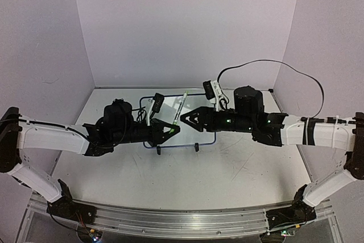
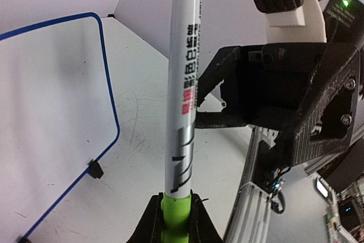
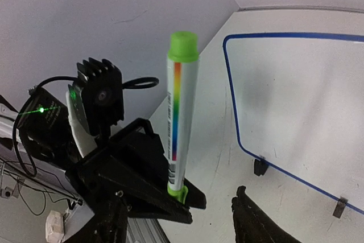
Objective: Write a sentence on the whiteboard
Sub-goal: Pass from the right arm to the left, then open the pen cap from the whiteboard marker.
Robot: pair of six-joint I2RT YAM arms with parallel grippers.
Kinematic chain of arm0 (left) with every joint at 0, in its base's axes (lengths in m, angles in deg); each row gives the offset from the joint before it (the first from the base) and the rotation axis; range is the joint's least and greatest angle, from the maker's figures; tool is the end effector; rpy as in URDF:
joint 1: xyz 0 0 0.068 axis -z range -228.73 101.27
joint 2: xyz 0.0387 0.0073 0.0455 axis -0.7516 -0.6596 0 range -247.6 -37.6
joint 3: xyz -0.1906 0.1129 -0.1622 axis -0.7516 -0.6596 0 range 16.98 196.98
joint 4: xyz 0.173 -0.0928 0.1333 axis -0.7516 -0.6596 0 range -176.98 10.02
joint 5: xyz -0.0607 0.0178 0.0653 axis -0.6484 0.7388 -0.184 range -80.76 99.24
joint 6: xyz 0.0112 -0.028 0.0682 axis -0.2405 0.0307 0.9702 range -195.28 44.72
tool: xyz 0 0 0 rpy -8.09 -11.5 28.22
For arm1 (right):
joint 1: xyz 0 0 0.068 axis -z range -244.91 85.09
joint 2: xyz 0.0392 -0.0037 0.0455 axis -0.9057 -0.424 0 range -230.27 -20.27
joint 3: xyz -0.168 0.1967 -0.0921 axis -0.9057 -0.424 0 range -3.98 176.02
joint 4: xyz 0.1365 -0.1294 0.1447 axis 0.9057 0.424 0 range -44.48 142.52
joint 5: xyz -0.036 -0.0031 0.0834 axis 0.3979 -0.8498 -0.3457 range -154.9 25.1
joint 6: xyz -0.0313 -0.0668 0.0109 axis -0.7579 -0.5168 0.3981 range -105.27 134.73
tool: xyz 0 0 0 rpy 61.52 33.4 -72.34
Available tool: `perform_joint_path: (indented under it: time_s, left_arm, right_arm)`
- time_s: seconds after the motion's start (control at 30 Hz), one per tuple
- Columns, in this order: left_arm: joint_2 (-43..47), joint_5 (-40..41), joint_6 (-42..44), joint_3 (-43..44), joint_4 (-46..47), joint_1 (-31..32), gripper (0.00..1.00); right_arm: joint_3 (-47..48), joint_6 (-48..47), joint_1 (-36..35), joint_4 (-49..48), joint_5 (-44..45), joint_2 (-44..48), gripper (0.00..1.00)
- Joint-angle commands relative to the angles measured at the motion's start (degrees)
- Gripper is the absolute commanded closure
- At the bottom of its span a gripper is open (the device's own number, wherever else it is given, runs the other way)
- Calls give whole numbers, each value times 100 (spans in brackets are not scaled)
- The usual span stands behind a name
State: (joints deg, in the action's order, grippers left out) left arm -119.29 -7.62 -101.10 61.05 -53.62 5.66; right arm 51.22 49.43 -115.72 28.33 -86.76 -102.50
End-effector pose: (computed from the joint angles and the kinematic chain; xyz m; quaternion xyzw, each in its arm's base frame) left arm 0.1734 -0.2732 0.2642 0.2788 0.7181 -0.4909 0.4070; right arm 0.1946 0.2756 0.3082 -0.2262 0.7267 0.5357 0.3658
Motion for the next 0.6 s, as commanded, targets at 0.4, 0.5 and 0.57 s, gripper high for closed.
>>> perform_joint_path:
  time_s: [0.4, 0.5, 0.57]
  left_arm:
    - [1010, -9, 3482, -532, -227, -9, 100]
    - [1020, 110, 3893, -537, -258, -4, 100]
    - [1020, 181, 4091, -508, -289, -6, 100]
  right_arm:
    - [681, -2824, 208, 1569, -967, 412, 2]
    - [1047, -2735, 210, 1618, -1746, 58, 11]
    - [1119, -2517, 208, 1337, -1841, -109, 15]
